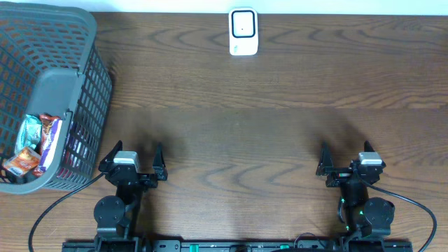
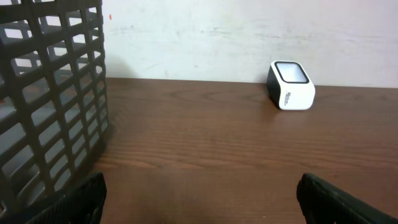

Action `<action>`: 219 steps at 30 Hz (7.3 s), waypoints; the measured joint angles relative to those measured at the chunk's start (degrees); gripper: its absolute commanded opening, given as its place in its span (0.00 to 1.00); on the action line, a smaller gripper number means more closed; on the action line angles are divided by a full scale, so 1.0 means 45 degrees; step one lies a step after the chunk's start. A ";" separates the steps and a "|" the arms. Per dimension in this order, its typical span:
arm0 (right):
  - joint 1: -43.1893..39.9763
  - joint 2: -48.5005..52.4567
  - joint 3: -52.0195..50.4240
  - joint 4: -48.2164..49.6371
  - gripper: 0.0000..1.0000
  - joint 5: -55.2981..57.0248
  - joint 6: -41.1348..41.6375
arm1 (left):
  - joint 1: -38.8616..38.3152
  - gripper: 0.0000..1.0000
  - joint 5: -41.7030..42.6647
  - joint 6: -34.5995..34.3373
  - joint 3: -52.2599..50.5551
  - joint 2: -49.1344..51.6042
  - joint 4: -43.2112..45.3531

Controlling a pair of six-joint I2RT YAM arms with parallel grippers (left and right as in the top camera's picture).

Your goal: Scan the item barcode

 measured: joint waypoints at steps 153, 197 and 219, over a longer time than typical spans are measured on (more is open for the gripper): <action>0.0005 0.0010 0.0000 -0.0010 0.99 0.0053 -0.0005 | 0.1379 0.97 0.4313 0.0447 1.4168 0.9816 -0.4537; 0.0005 0.0010 0.0000 -0.0010 0.99 0.0102 -0.0005 | 0.8403 0.98 -0.1783 -0.2302 1.8812 2.0924 -1.3692; 0.0000 0.0010 0.0000 -0.0005 0.99 0.0102 -0.0005 | 0.8412 0.84 0.0253 -0.1350 1.7063 2.0958 -1.3032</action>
